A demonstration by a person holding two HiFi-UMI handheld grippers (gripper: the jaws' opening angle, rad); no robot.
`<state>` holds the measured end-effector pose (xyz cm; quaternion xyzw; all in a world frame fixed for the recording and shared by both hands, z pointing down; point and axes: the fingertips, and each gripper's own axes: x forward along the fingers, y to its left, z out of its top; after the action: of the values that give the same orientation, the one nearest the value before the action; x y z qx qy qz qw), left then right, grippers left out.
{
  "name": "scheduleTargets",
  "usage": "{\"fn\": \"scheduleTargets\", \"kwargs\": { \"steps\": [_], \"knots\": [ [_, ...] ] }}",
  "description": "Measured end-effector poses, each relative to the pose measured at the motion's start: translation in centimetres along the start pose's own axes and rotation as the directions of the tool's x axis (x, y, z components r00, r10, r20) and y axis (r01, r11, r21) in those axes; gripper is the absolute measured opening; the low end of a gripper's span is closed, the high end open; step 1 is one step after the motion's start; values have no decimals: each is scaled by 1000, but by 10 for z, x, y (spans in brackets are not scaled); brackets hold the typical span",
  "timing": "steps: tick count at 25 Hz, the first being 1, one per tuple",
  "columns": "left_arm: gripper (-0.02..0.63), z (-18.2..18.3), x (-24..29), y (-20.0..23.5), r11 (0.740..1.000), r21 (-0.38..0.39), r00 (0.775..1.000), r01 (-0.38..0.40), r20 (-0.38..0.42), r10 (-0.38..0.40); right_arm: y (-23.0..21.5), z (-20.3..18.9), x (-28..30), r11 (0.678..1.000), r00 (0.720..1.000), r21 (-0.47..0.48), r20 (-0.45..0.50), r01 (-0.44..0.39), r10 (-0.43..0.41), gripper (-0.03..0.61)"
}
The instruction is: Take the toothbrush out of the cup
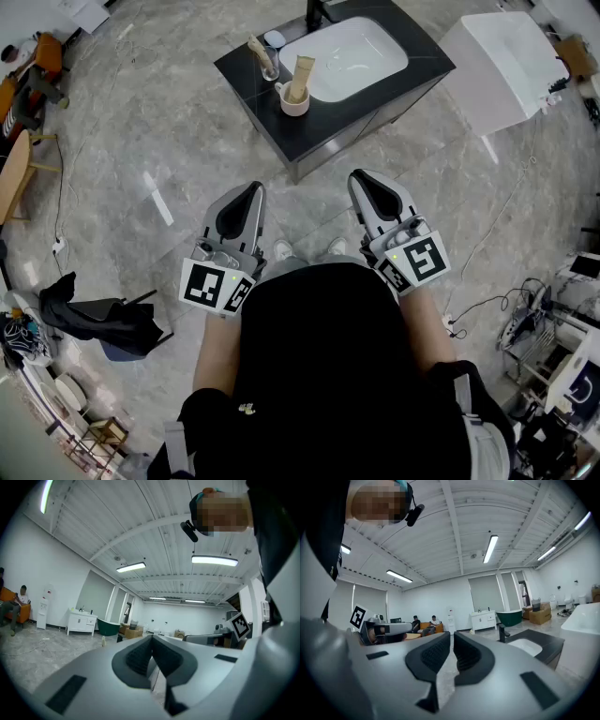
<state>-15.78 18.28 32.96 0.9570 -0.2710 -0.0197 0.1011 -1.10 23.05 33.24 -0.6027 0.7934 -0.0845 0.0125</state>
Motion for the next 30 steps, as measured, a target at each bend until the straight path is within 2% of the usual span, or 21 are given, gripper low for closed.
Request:
{"fn": "scheduleTargets", "kwargs": {
  "steps": [3,8,12,16,22,30],
  "knots": [
    [23,1,-5,6,1000,13,1000,11,5,-11,6,-2,6,1000,1000,5,-1,1,0,46],
    [23,1,-16,21,1000,9,1000,19,9,-20,13,0,16,997,1000,78,27,6,-9,48],
    [23,-6,-28,39,999,22,1000,26,-9,-26,21,-2,29,997,999,68,10,48,-49,48],
    [23,-22,-32,58,999,-24,999,39,-30,-39,23,-5,36,994,996,61,6,91,-91,48],
    [23,-29,-22,79,999,-40,998,35,-52,-37,-2,-11,46,981,988,118,-4,152,-153,48],
    [23,-32,34,110,998,-45,997,-47,-69,43,-48,-9,100,992,997,105,-12,76,-75,49]
  ]
}}
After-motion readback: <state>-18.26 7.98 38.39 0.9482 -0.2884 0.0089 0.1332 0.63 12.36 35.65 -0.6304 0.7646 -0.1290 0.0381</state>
